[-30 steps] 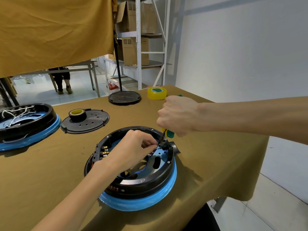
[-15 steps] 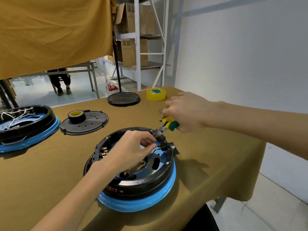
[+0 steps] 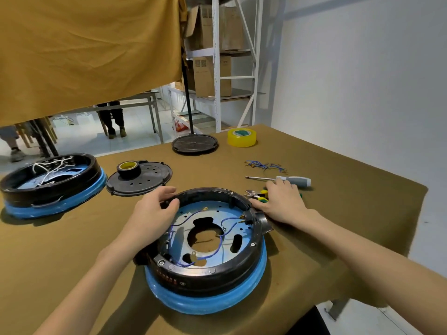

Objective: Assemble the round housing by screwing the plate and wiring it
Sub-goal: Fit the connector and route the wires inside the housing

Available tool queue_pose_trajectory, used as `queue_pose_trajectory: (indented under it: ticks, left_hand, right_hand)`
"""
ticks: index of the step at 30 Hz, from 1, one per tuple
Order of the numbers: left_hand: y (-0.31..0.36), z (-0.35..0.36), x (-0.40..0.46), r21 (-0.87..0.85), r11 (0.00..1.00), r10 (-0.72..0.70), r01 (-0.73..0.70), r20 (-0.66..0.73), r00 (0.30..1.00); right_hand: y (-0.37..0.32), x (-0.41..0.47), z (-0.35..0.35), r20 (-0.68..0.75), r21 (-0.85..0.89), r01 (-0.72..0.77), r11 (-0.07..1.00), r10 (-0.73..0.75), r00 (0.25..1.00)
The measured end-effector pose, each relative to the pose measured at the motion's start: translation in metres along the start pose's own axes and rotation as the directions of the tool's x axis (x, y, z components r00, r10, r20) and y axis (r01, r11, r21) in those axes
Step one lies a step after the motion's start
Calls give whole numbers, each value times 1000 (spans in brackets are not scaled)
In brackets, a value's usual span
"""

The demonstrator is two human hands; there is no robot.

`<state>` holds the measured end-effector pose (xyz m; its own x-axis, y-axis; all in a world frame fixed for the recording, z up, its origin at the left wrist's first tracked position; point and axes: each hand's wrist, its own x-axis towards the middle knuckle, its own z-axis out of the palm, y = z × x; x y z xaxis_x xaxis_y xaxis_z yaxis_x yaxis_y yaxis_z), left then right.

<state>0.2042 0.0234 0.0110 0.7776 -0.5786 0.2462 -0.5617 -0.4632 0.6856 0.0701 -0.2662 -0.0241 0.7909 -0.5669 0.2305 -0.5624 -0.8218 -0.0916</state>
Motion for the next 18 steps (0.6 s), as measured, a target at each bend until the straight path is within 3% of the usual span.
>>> queue_pose_trajectory:
  ticks: [3,6,9,12,18]
  left_hand:
    - [-8,3,6,-56,998,-23,23,-1,1000]
    - [-4,8,16,-87,996,-25,28,35,999]
    - [2,11,27,-92,996,-11,18,75,997]
    - [2,14,35,-136,991,5,5,70,998]
    - [-7,19,40,-252,968,11,-2,36,999]
  right_hand:
    - [2,21,-3,-106,236,-23,971,50,993]
    - [5,51,-3,-201,234,-59,970,108,974]
    - [12,80,1,-107,170,-128,977,147,983]
    - [23,103,4,35,225,-168,960,164,986]
    - [32,129,13,46,191,-138,972,132,990]
